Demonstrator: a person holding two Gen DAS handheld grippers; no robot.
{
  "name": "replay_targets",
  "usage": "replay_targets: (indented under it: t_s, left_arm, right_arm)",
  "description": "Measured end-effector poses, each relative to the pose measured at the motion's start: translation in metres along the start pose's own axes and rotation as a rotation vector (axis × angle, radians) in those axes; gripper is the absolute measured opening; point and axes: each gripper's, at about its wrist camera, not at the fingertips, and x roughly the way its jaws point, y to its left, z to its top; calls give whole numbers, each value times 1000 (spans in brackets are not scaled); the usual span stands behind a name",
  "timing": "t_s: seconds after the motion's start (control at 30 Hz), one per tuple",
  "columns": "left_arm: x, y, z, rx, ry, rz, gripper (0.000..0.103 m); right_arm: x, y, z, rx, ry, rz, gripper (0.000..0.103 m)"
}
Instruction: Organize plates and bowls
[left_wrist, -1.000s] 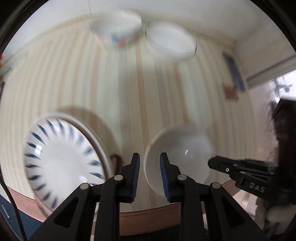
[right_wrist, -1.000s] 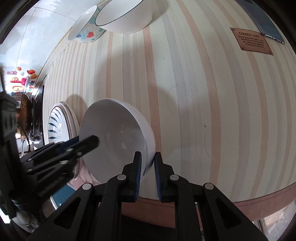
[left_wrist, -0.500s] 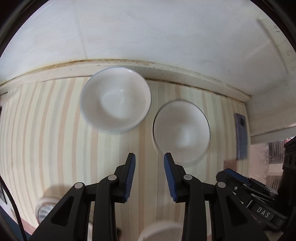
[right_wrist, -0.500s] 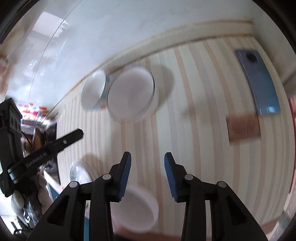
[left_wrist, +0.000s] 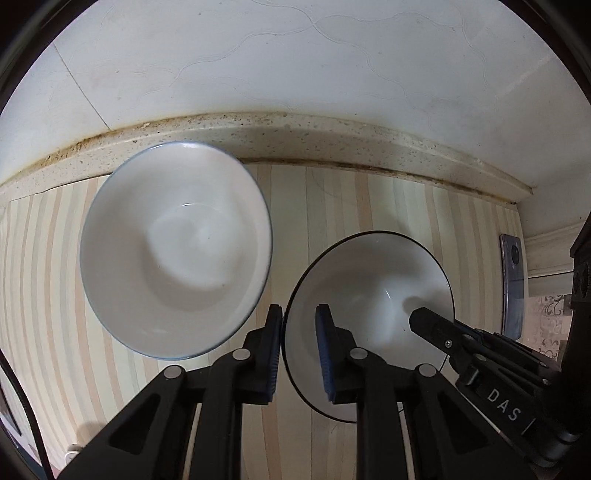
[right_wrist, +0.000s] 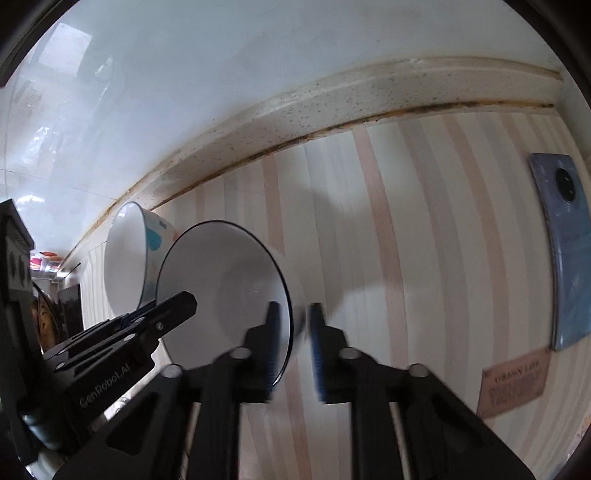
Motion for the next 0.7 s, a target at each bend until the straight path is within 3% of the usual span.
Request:
replay_targets:
  t_s: [0.33,0.53,0.7]
  left_arm:
    - [-29,-4,-11,20,-31,-5,16]
    - [-64,-5,-26,37,-58,-40,16]
    - [-91,-2,-60,57,-51,-72,16]
  right_arm:
    - [-5,9,-10,-36,0,-16,11]
    - [-36,16,-28,-45,-19,-2,11]
    - [-76,24,-59,-53,-39,14,11]
